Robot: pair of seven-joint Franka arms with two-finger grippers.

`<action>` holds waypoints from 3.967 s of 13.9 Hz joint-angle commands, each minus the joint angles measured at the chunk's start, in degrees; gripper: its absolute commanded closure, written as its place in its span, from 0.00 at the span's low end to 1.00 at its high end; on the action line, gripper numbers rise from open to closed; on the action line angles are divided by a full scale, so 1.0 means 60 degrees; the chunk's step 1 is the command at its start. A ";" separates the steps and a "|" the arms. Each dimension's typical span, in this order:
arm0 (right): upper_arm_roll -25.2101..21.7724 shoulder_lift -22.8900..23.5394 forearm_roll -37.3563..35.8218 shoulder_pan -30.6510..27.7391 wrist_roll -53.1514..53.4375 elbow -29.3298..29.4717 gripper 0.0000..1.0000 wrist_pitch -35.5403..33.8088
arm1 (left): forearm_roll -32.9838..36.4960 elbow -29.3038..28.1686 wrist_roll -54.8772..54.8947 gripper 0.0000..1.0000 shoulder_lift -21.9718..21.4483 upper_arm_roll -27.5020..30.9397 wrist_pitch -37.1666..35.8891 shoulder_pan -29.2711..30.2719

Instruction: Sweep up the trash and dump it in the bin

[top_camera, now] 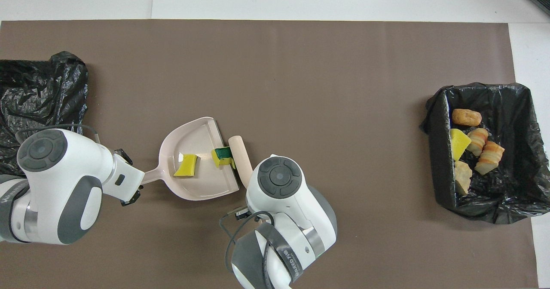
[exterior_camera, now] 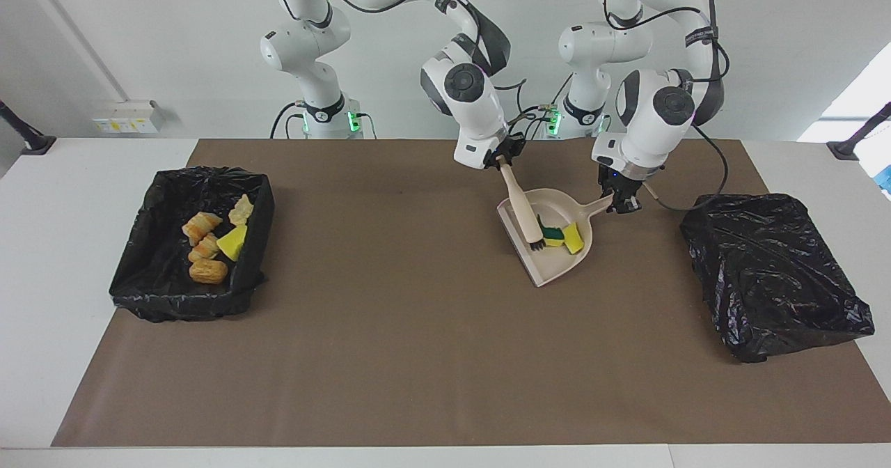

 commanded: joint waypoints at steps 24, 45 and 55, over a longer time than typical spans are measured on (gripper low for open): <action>0.0068 -0.1298 -0.3329 0.2644 0.6319 -0.2718 1.00 0.1299 | -0.0086 0.4255 0.3729 1.00 0.0770 0.0131 -0.2178 0.3901; -0.0122 -0.1311 -0.4353 -0.1087 0.1022 0.2260 0.00 -0.4996 | 0.6412 0.8126 0.6449 1.00 0.3629 0.0687 -0.0287 0.4946; -0.0239 -0.1546 -0.5103 -0.5276 -0.2779 0.3097 0.00 -0.5292 | 1.0060 0.8009 0.4039 1.00 0.3556 0.0673 -0.0625 0.3524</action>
